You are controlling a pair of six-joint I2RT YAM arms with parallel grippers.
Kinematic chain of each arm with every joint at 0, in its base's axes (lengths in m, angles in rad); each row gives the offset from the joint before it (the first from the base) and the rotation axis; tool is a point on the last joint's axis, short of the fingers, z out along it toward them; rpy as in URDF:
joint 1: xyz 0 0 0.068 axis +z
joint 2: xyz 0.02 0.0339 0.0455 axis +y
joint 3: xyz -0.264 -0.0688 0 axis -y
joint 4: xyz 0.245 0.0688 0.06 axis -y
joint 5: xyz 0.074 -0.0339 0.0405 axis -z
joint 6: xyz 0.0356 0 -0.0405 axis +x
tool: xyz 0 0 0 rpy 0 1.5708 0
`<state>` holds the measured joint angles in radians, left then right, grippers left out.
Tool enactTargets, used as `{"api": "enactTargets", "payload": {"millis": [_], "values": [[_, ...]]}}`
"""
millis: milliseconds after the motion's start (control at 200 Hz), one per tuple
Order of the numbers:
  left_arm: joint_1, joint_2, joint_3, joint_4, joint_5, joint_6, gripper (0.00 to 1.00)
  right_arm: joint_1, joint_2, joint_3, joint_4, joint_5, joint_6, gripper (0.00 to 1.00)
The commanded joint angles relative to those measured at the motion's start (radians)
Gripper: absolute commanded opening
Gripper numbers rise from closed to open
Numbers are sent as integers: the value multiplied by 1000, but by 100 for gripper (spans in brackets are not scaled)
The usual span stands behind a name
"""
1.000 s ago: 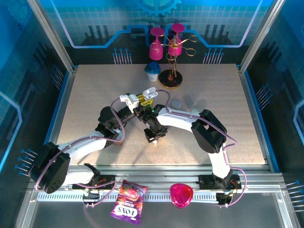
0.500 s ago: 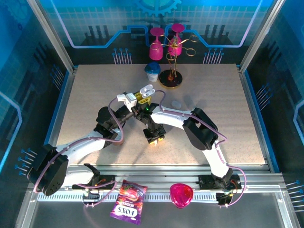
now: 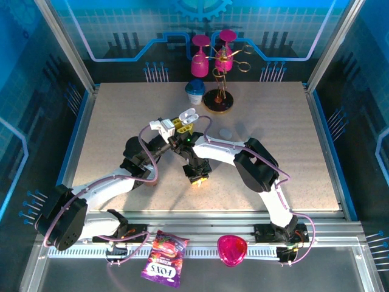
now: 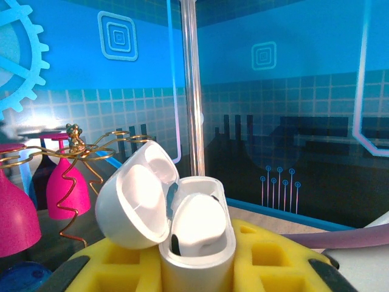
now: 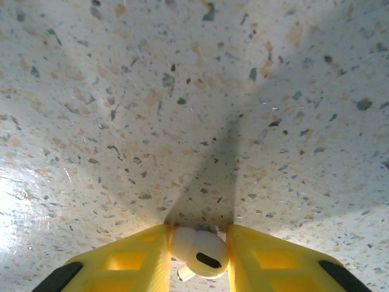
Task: Insert the wireless bluetooth earbuds into the charging case
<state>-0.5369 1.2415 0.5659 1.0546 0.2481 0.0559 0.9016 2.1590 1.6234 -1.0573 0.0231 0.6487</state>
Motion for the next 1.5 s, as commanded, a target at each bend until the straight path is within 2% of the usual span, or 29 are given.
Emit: {"api": "enactTargets", "payload": {"millis": [0, 285, 490, 825, 1216, 1496], "values": [[-15, -2, 3, -2, 25, 18, 0, 7, -15, -6, -16, 32, 23, 27], [-15, 0, 9, -3, 19, 7, 0, -40, -192, -149, 71, 69, 57, 27], [-15, 8, 23, -3, -2, -29, 0, -109, -297, -256, 114, 72, 67, 28], [-15, 34, 51, -98, -17, -46, 0, -232, -509, -347, 103, 178, 46, 28], [-28, 87, 73, -148, 5, -84, 0, -246, -645, -226, 9, 283, -13, 28], [-30, 150, 111, -162, 46, -132, 0, -184, -643, -67, -41, 330, -53, 28]]}}
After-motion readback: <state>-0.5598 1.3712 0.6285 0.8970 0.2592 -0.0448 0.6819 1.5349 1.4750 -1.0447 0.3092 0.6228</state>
